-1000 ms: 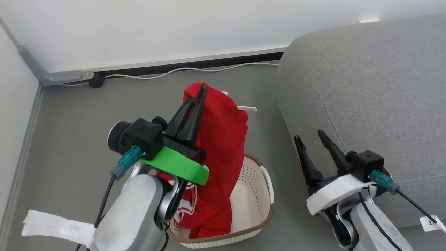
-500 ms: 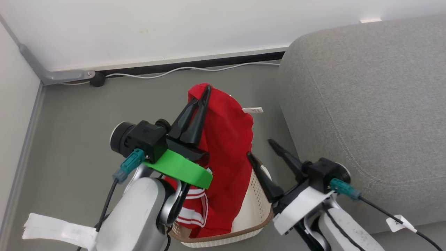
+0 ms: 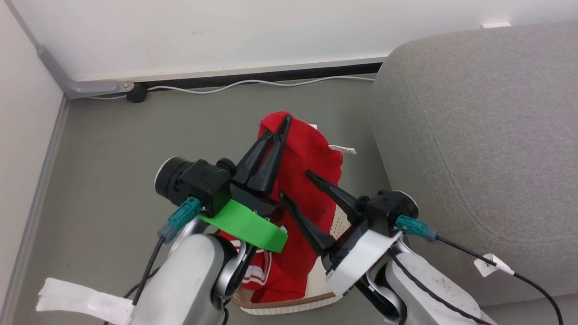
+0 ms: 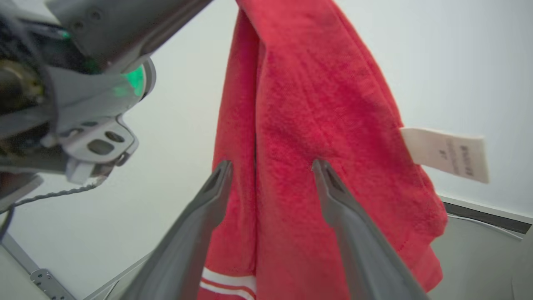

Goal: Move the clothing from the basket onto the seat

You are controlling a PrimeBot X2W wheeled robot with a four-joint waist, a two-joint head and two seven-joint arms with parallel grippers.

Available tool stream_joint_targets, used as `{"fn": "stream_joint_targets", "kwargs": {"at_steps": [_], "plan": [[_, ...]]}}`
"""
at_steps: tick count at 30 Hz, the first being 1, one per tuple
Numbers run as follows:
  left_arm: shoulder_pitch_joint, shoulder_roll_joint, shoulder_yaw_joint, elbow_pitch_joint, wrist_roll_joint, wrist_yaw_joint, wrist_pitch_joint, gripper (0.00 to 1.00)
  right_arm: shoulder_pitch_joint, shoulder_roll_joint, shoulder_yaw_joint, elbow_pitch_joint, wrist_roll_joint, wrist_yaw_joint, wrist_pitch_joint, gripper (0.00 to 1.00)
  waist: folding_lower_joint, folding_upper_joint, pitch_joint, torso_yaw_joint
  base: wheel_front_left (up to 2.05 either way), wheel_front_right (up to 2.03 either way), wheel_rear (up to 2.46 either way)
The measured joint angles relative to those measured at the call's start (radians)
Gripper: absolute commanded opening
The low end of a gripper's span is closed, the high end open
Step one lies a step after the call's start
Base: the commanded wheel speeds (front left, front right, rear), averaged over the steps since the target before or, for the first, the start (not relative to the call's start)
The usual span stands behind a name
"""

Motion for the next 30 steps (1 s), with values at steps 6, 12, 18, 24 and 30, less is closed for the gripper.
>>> {"fn": "stream_joint_targets", "kwargs": {"at_steps": [6, 12, 18, 24, 30], "plan": [[0.0, 0.001, -0.022, -0.02, 0.0, -0.001, 0.003, 0.0, -0.045, -0.001, 0.027, 0.037, 0.022, 0.0, 0.0, 1.0, 0.0, 0.0, 0.005, 0.013, 0.0, 0.0, 0.0], [0.0, 0.001, -0.038, -0.03, 0.0, -0.001, 0.01, 0.0, -0.077, -0.002, 0.047, 0.075, 0.074, -0.002, 0.0, 0.0, 0.0, 0.0, 0.009, 0.018, 0.0, 0.0, 0.0], [0.001, 0.001, -0.039, -0.036, 0.0, -0.001, 0.01, 0.0, -0.1, -0.002, 0.074, 0.098, 0.101, -0.012, 0.0, 0.0, 0.0, 0.0, 0.011, 0.019, 0.0, 0.0, 0.0], [0.002, 0.001, -0.039, -0.04, -0.001, 0.0, 0.011, 0.75, -0.123, -0.002, 0.088, 0.109, 0.128, -0.021, 0.0, 0.0, 0.0, 0.0, 0.011, 0.016, 0.0, 0.0, 0.0], [0.004, 0.002, -0.038, -0.04, -0.002, 0.001, 0.02, 1.0, -0.142, -0.002, 0.086, 0.119, 0.137, -0.038, -0.002, 0.0, 0.0, 0.0, 0.009, 0.009, 0.0, 0.0, 0.0]]}}
